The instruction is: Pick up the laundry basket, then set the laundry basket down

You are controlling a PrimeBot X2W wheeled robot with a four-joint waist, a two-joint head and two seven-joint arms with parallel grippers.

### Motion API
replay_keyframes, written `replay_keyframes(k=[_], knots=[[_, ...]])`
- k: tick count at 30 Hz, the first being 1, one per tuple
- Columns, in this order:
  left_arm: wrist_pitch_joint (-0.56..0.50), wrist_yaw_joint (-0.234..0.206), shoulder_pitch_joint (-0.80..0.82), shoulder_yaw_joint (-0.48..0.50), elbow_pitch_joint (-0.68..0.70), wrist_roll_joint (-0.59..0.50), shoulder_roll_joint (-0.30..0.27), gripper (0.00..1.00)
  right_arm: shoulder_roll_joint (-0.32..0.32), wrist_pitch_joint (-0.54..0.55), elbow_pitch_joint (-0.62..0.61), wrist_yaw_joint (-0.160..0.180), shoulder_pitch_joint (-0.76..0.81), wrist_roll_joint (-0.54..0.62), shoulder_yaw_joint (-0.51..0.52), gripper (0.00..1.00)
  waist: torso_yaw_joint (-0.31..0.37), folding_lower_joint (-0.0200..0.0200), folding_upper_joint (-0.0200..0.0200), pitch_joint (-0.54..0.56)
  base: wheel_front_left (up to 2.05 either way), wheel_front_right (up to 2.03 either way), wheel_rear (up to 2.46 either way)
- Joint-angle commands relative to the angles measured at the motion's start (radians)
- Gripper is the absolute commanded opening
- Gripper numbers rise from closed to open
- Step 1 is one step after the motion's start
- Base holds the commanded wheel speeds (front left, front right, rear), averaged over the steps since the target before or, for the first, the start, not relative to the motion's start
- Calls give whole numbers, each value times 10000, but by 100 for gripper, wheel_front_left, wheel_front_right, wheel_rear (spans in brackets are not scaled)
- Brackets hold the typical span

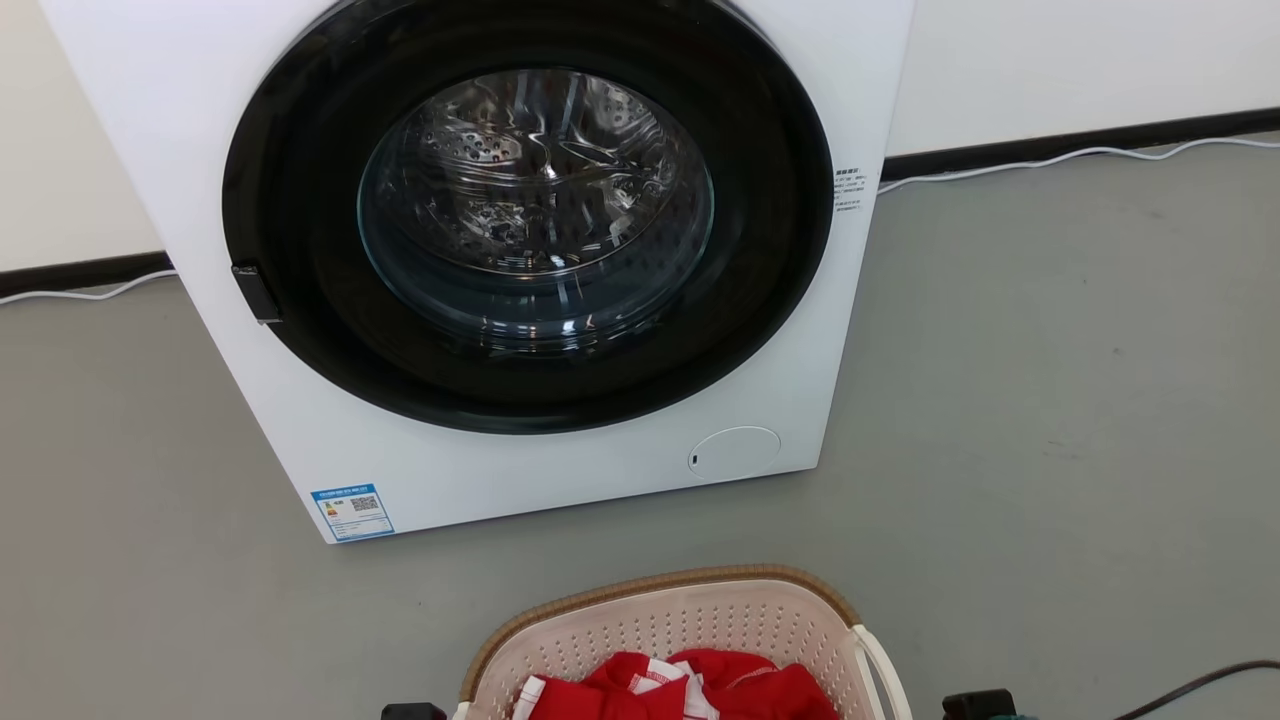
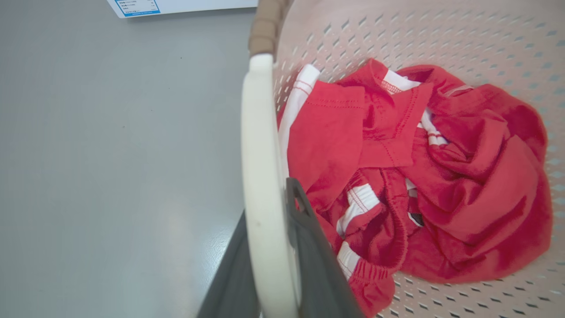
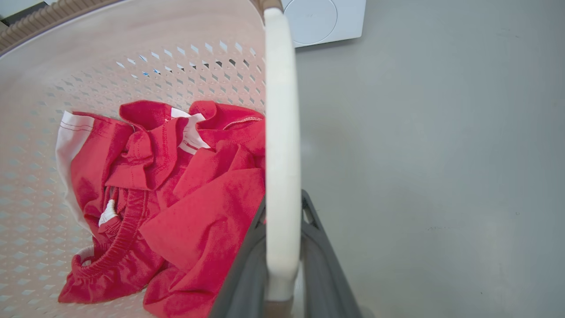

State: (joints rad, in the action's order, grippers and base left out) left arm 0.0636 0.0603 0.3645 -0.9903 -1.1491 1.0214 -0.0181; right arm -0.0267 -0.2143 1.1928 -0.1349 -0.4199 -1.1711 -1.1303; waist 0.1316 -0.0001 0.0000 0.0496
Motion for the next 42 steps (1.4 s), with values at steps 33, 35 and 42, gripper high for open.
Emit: replay_keyframes(k=[33, 35, 42], knots=[[216, -141, 558, -558, 27, 493, -321, 0, -235, -346, -60, 42, -509, -809, -860, 0, 43, 1, 0, -267, 0, 0, 0], [246, -148, 580, -585, -5, 510, -321, 0, -235, -353, -76, 42, -505, -849, -892, 0, 57, 1, 0, -304, 0, 0, 0], [370, -139, 749, -656, -162, 532, -321, 0, -235, -400, -145, 42, -545, -995, -967, 0, 76, 1, 0, -566, 0, 0, 0]])
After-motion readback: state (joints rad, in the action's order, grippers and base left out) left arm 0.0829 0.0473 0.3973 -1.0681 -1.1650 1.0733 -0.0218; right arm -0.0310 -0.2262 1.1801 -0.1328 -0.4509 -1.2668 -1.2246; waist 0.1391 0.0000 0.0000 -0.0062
